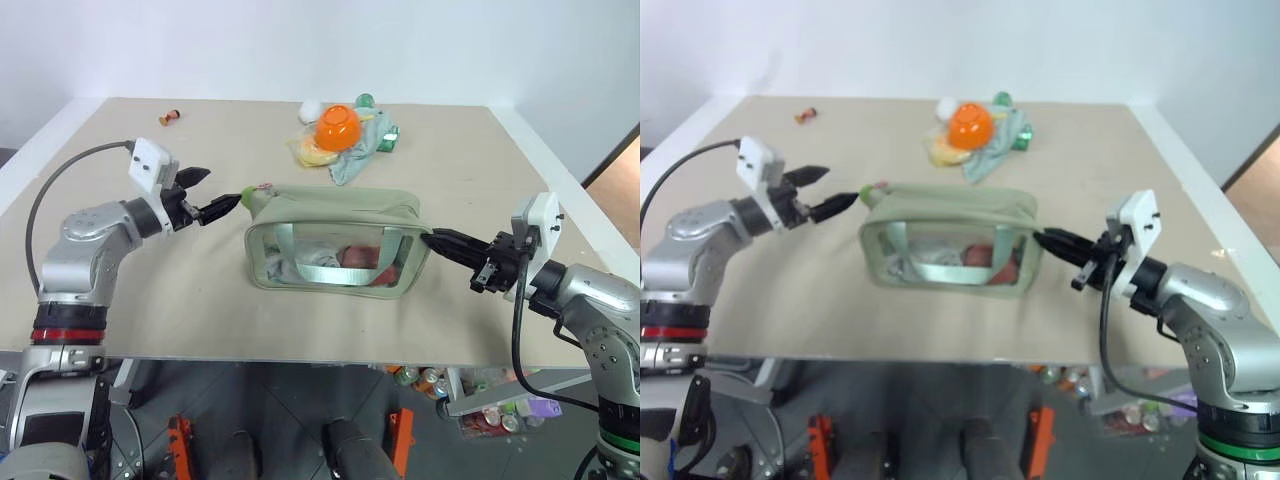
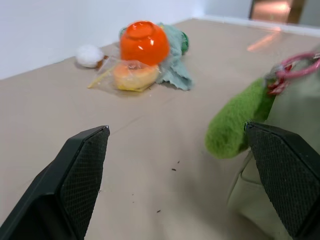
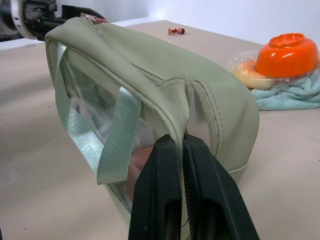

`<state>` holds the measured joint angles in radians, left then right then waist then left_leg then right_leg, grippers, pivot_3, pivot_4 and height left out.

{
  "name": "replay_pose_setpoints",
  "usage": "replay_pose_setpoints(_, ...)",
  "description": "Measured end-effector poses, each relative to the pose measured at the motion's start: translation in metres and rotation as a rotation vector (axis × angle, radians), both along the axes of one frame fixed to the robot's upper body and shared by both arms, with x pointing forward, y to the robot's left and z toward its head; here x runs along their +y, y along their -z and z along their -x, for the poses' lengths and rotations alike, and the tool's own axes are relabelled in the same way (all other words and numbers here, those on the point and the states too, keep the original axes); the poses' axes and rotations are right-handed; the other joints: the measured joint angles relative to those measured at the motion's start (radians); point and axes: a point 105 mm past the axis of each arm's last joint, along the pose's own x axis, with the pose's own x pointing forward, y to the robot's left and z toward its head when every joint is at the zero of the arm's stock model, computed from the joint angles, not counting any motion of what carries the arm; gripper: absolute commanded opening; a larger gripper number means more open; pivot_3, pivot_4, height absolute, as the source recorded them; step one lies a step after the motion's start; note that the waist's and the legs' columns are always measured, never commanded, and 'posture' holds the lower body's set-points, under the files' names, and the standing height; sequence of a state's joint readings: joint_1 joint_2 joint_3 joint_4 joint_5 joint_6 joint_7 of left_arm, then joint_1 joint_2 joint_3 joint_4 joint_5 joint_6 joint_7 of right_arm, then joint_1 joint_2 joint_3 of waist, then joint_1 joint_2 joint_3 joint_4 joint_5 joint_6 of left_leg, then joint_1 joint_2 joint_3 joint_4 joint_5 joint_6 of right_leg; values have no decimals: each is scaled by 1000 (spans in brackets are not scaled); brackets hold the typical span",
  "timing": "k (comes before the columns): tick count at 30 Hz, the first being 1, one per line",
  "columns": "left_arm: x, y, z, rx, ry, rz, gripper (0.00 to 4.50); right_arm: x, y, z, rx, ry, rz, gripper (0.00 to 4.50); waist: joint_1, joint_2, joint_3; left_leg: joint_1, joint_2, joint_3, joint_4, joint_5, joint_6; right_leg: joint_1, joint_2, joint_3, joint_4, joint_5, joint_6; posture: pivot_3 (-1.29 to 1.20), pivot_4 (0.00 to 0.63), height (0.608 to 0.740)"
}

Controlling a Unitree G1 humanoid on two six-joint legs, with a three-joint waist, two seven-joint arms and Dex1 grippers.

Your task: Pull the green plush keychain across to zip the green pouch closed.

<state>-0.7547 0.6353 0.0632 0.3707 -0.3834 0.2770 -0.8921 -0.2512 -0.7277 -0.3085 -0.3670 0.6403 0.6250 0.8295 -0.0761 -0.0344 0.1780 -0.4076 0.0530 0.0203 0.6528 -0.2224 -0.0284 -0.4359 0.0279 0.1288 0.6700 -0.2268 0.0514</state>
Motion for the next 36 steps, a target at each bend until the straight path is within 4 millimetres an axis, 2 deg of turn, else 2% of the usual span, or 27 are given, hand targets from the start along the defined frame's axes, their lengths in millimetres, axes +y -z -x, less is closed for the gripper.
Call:
replay_pose_setpoints(9, -15, 6, -16, -33, 96, -82, 4500, -2, 0, 1, -11, 6, 12, 10, 1, 0, 0, -1, 0, 0, 0, 0, 0, 0, 0, 0, 0, 0, 0, 0, 150, 738)
replay_pose_setpoints(22, -33, 8, -16, -46, 226, -103, 4500, -5, 4, 3, -8, 14, 28, 10, 2, 0, 0, -1, -1, -1, 0, 0, 0, 0, -1, 0, 0, 0, 1, 0, 150, 738)
replay_pose_setpoints(23, -34, 9, -15, -51, 237, -104, 3947, -5, 4, 3, -7, 15, 29, 0, 2, 0, 0, -1, -1, -1, 0, 0, 0, 0, -1, 0, 0, 0, 1, 0, 150, 738)
replay_pose_setpoints(34, -35, 10, -16, -62, 245, -100, 199, -5, 3, 3, -8, 14, 35, 0, 2, 0, 0, -1, -1, -1, 0, 0, 0, 0, 0, 0, 0, 0, 1, 0, 150, 738)
replay_pose_setpoints(36, -34, 8, -17, -69, 232, -89, 33, -5, 3, 3, -8, 14, 35, 0, 2, 0, 0, -1, -1, -1, 0, 0, 0, 0, 0, 0, 0, 0, 1, 0, 150, 738)
